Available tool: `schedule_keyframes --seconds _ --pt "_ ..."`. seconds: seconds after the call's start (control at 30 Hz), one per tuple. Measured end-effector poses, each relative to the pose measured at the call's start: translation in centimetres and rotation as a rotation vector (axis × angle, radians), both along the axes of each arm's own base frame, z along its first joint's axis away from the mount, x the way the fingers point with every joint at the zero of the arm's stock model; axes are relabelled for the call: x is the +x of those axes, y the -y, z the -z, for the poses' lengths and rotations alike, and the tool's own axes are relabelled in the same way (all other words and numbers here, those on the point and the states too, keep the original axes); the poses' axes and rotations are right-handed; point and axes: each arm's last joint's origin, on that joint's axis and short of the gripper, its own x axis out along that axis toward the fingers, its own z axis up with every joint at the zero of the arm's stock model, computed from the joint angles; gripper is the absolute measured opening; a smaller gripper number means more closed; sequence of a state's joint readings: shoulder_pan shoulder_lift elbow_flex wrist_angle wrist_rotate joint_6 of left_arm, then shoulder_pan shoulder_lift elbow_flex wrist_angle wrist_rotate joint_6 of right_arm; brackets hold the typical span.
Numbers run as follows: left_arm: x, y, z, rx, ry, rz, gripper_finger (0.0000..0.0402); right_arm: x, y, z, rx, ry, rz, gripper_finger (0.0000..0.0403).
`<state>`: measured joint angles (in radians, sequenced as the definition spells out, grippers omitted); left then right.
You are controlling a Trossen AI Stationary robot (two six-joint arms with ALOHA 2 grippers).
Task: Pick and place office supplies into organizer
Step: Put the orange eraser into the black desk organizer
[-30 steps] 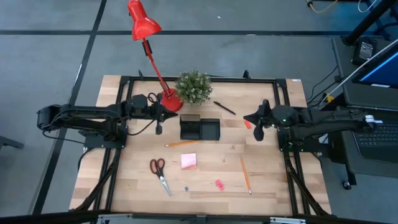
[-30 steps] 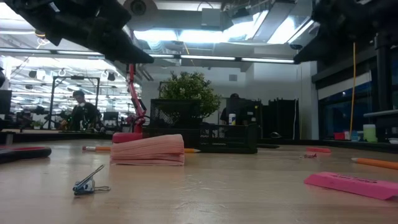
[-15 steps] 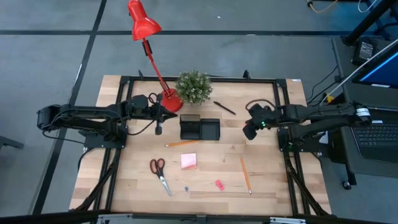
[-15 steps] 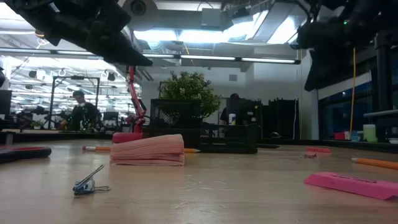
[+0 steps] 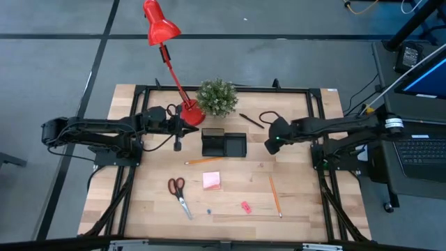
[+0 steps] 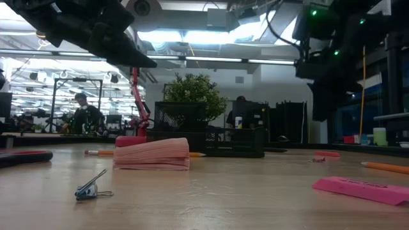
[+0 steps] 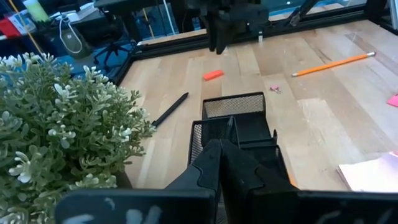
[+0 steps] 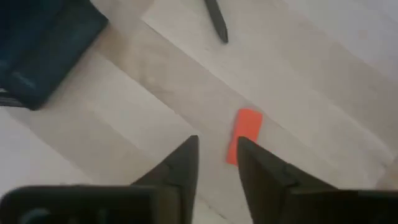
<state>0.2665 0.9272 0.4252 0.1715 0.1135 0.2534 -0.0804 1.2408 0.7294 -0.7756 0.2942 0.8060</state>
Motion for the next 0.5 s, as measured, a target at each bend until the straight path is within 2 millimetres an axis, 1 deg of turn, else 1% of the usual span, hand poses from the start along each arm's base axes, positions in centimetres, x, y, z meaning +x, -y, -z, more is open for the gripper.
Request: schedule_keyframes --seconds 0.13,0.23,0.5 --pt "0.0 0.0 0.1 -0.006 -0.007 -0.001 0.0003 0.2 0.3 0.6 0.003 -0.033 0.016 0.0171" --pt "-0.1 0.0 0.2 -0.012 -0.018 -0.003 0.0001 0.3 0.7 0.8 0.004 -0.044 0.03 0.0195" --pt "-0.1 0.0 0.2 -0.032 -0.022 -0.009 0.0001 0.2 1.6 0.9 0.025 -0.038 0.075 0.0222"
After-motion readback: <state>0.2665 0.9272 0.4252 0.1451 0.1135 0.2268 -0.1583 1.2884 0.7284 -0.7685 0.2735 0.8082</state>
